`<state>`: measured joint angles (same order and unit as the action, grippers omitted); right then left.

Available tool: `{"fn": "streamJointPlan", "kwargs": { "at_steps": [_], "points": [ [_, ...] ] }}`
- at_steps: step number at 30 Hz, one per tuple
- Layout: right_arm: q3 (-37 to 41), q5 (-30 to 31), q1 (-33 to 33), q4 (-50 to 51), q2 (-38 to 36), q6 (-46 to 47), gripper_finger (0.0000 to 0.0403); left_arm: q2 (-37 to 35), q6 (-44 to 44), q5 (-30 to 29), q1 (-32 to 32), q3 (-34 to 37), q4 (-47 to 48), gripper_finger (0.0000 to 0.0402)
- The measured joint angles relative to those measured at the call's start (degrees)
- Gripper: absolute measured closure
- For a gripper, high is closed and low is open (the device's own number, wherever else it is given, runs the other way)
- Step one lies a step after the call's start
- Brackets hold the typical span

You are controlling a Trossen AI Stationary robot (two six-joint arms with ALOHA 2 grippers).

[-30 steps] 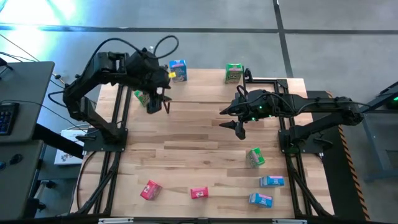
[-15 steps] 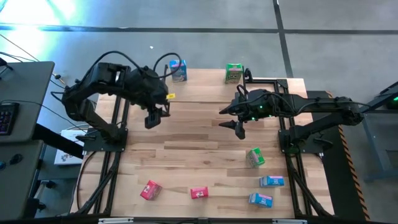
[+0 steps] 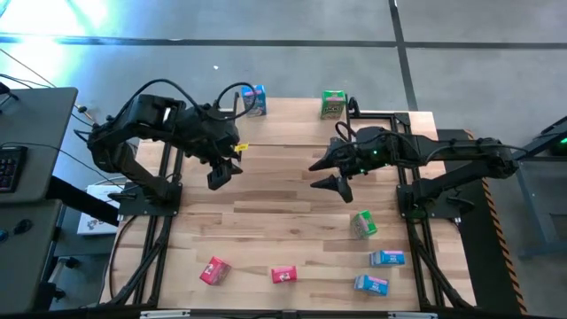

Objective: Stack cereal on shelf
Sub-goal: Put the bottom right red cereal box on the shelf

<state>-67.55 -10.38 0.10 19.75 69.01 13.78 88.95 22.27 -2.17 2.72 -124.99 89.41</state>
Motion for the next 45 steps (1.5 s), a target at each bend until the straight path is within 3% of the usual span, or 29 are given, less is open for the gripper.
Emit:
{"fn": "streamJointPlan", "kwargs": {
  "at_steps": [9,20,29,37,45],
  "points": [
    [0.0,-4.5,3.8,-8.6,0.0,3.8,0.0159,0.0,1.4,0.0,0.1,0.0,0.6,0.0186],
    [0.0,8.8,15.8,-16.3,0.9,4.4,0.0159,0.0,-1.9,0.0,0.1,0.0,0.6,0.0186],
    [0.0,19.5,24.0,-17.9,6.3,9.9,0.0159,0.0,-4.4,0.0,0.1,0.0,0.6,0.0186],
    [-0.9,23.5,28.0,-17.8,12.5,13.2,0.0159,0.0,-6.4,0.0,0.1,0.0,0.6,0.0186],
    [-7.6,24.4,28.9,-15.2,19.7,11.8,0.0159,0.0,-6.5,0.0,0.0,0.0,0.6,0.0186]
  ]
}}
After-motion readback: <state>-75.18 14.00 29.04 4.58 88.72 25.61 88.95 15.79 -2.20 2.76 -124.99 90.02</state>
